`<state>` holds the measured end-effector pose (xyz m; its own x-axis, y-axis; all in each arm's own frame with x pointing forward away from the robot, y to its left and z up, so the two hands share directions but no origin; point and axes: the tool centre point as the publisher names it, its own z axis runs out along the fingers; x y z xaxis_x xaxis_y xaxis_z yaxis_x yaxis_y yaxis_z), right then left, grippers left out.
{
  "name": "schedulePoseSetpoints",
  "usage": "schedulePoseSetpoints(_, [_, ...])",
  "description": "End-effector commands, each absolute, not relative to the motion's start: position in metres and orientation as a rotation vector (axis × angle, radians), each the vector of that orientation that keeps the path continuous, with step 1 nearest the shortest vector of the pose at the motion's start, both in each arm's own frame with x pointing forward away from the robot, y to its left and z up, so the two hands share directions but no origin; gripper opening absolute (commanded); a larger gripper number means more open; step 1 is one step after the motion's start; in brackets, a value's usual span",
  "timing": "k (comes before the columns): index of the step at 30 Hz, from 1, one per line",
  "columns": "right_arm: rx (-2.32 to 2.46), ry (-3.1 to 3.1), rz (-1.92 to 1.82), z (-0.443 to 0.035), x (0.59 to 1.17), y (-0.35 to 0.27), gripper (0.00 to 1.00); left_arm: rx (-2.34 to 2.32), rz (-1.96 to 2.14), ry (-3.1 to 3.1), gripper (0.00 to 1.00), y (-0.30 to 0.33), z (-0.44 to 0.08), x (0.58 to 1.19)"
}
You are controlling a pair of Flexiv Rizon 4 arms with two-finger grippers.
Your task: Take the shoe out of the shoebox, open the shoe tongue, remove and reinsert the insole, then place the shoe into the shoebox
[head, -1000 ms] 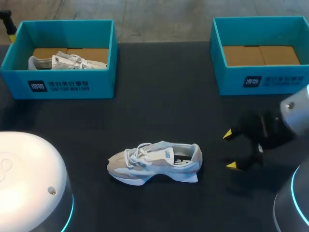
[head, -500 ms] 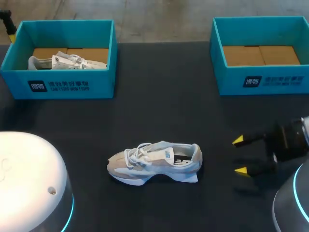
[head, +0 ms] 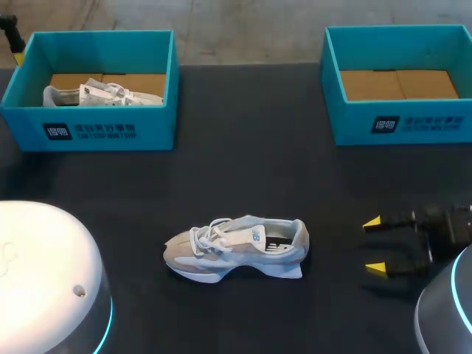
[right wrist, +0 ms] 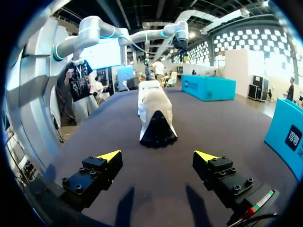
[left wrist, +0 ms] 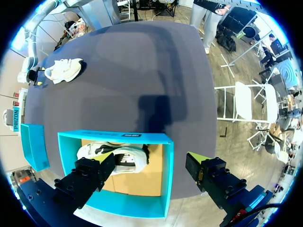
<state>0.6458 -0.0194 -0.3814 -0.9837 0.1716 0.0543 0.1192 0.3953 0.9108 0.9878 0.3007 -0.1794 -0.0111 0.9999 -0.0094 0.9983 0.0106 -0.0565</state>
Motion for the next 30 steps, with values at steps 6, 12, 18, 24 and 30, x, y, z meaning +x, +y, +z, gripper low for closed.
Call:
schedulePoseSetpoints(6, [0.278,2.6,1.695,-0.381,0.651,-0.011,1.0,-2.186,0.071,-2.207,1.0,0.301,-0.179,0.988])
schedulePoseSetpoints(12, [0.28,2.601,1.717,-0.384,0.652,-0.001,1.0,-2.186,0.071,-2.207,1.0,0.301,-0.179,0.988])
schedulePoseSetpoints(18, [0.285,2.591,1.734,-0.385,0.65,0.013,1.0,-2.186,0.071,-2.207,1.0,0.301,-0.179,0.988])
schedulePoseSetpoints(24, [0.29,2.583,1.759,-0.39,0.651,0.029,1.0,-2.186,0.071,-2.207,1.0,0.301,-0.179,0.988])
schedulePoseSetpoints(30, [0.297,2.556,1.786,-0.392,0.651,0.043,1.0,-2.186,0.071,-2.207,1.0,0.301,-0.179,0.988])
